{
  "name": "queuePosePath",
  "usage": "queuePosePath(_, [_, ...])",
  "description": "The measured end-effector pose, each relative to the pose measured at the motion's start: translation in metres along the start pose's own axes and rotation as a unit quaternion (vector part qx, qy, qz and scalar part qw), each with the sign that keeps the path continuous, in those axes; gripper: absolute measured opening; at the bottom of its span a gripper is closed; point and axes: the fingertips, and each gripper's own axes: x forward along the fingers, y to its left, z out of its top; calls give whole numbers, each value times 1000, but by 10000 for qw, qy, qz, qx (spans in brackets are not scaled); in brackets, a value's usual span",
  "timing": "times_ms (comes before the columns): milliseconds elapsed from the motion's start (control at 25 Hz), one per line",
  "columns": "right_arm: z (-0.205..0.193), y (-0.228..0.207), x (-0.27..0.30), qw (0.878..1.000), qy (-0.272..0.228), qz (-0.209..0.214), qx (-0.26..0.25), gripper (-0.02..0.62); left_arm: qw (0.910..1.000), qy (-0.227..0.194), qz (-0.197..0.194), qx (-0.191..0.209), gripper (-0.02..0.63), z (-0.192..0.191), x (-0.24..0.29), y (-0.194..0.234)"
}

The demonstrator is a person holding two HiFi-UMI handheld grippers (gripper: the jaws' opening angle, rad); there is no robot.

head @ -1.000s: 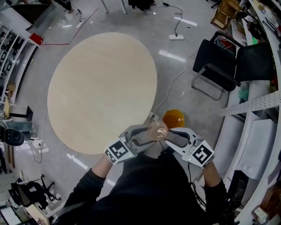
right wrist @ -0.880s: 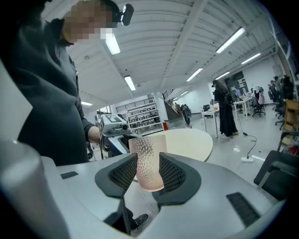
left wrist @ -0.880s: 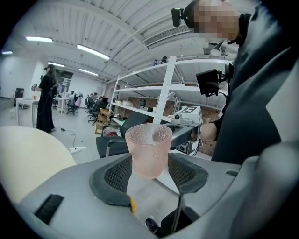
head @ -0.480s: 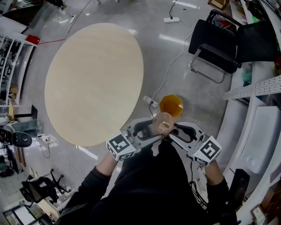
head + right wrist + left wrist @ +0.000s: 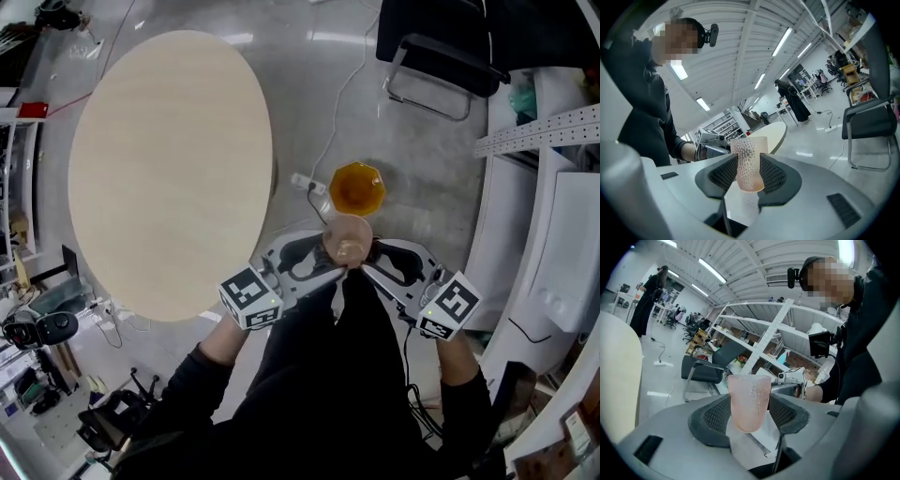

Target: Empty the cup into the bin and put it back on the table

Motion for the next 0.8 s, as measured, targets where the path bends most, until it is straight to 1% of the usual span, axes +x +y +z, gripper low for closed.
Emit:
queuePosePath(200, [-23,-22,0,9989,-86,-351,305,155,9996,53,-75,-280,259,-21,16,18])
queuePosePath(320, [-38,-35,-2,9973,-136,-459,556,155,9986,47,-78,-525,259,-35,27,27])
queuePosePath(480, [-62,-56,-3,9958,-6,-555,732,154,9969,128,-109,-767,259,-60,43,43])
queuePosePath(680, [-93,-79,-1,9906,57,-659,1197,155,9904,191,-146,-1363,259,-92,58,62])
queuePosePath(800, [-112,-96,6,9874,90,-758,1387,154,9855,237,-139,-1677,259,-111,66,79])
